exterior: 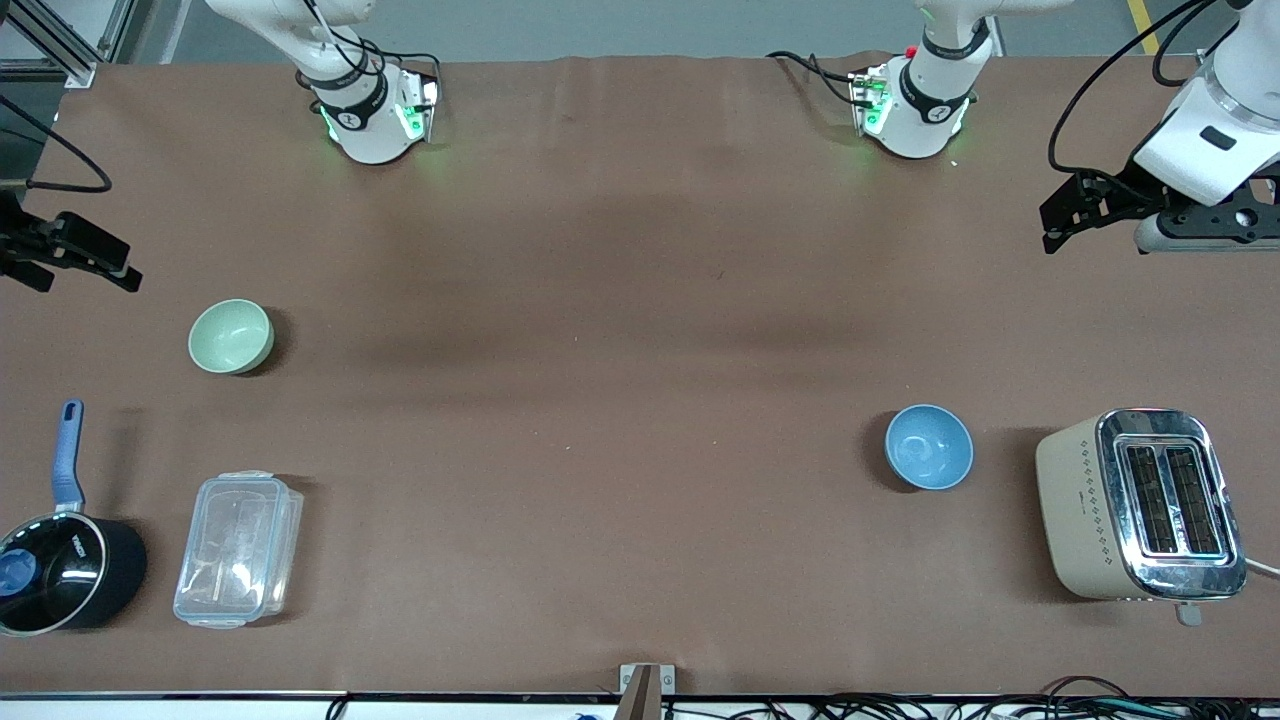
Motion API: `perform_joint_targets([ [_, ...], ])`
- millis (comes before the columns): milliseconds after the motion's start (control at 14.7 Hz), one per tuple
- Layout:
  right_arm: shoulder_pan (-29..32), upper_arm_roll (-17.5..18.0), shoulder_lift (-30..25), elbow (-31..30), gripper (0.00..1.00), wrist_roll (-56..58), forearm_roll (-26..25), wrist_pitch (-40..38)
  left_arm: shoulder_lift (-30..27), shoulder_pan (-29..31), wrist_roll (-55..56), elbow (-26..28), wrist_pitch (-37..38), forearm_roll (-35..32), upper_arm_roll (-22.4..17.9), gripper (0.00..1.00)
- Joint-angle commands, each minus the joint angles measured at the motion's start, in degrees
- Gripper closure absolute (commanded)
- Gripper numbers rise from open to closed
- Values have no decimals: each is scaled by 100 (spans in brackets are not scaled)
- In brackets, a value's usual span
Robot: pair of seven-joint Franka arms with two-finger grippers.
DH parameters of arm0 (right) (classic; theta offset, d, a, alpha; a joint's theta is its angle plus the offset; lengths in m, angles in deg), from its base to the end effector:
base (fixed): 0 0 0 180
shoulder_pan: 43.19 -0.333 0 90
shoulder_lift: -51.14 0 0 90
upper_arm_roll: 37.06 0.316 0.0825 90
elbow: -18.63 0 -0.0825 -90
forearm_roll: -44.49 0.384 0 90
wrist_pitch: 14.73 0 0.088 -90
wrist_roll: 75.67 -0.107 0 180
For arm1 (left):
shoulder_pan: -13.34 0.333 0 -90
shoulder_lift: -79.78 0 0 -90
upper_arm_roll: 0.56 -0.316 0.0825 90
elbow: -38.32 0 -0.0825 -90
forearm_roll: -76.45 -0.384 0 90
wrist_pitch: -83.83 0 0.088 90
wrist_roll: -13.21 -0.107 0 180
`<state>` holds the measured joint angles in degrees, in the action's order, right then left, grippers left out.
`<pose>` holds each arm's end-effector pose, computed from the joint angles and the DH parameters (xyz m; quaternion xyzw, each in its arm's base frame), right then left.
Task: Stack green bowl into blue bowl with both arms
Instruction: 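Reach the left gripper to the blue bowl, the right gripper to the green bowl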
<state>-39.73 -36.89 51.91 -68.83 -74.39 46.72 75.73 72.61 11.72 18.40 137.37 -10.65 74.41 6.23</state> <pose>0.5594 -0.0280 0.6388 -0.9995 0.0173 -0.0202 0.0187 0.5163 -0.0766 0.6234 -0.9990 0.0288 -0.0251 0.0223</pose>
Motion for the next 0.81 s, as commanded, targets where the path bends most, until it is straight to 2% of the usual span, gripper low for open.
perform_joint_targets([
  [0,93,26,-68,-69,0,83,111,6,84,3,-97,-158,140,115,-20,0],
  [204,93,26,-68,-69,0,83,111,24,320,12,-89,-324,148,80,-20,0],
  [475,102,26,-68,-69,0,101,111,6,1136,12,16,-360,-44,19,-28,0],
  [747,102,18,-68,-78,0,101,102,15,1945,12,17,86,-1333,-262,-37,0],
])
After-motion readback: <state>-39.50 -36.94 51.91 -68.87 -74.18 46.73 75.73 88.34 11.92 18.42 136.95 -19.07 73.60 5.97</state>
